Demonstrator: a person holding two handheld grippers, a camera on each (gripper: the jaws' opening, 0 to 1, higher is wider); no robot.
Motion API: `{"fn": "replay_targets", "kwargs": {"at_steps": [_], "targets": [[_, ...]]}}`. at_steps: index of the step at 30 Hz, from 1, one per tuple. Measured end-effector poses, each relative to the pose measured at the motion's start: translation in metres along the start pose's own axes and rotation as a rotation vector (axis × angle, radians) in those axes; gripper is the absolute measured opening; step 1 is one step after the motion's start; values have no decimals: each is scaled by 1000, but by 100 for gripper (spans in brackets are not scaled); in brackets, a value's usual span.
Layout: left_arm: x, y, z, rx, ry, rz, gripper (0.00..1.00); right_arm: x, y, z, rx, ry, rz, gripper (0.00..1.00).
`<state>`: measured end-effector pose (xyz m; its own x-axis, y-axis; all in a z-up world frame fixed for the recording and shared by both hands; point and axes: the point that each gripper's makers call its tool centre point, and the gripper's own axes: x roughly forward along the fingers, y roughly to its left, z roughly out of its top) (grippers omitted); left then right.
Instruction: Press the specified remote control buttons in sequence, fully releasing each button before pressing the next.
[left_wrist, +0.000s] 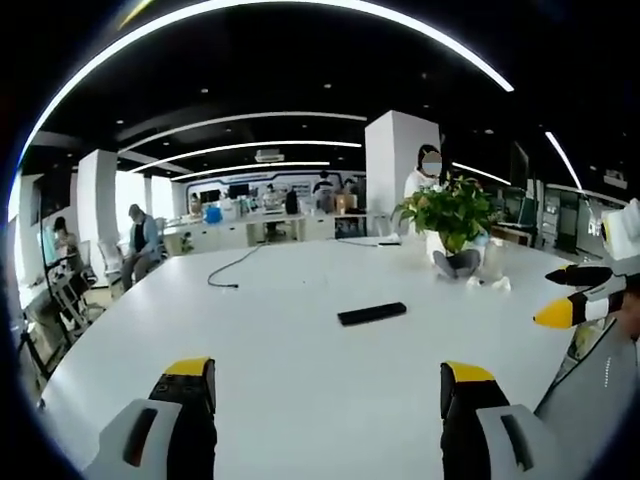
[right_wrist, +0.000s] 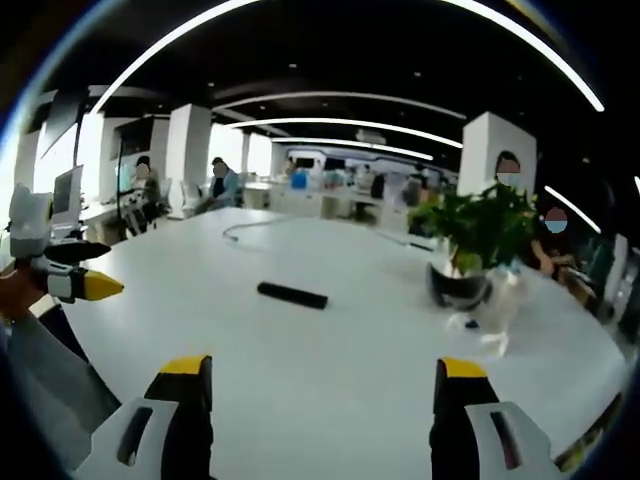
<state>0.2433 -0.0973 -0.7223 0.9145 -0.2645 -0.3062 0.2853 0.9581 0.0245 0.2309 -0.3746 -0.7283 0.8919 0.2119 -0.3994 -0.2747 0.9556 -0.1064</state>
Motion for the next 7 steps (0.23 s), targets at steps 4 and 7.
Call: {"fn": "replay_targets", "kwargs": {"at_steps": [4,7], "targets": [[0,0,-4,-12,23,2,98,0,0,0,5,-1,-2,90],[1,1,-7,-30,42,2,97,0,0,0,5,-2,-1,90]]}}
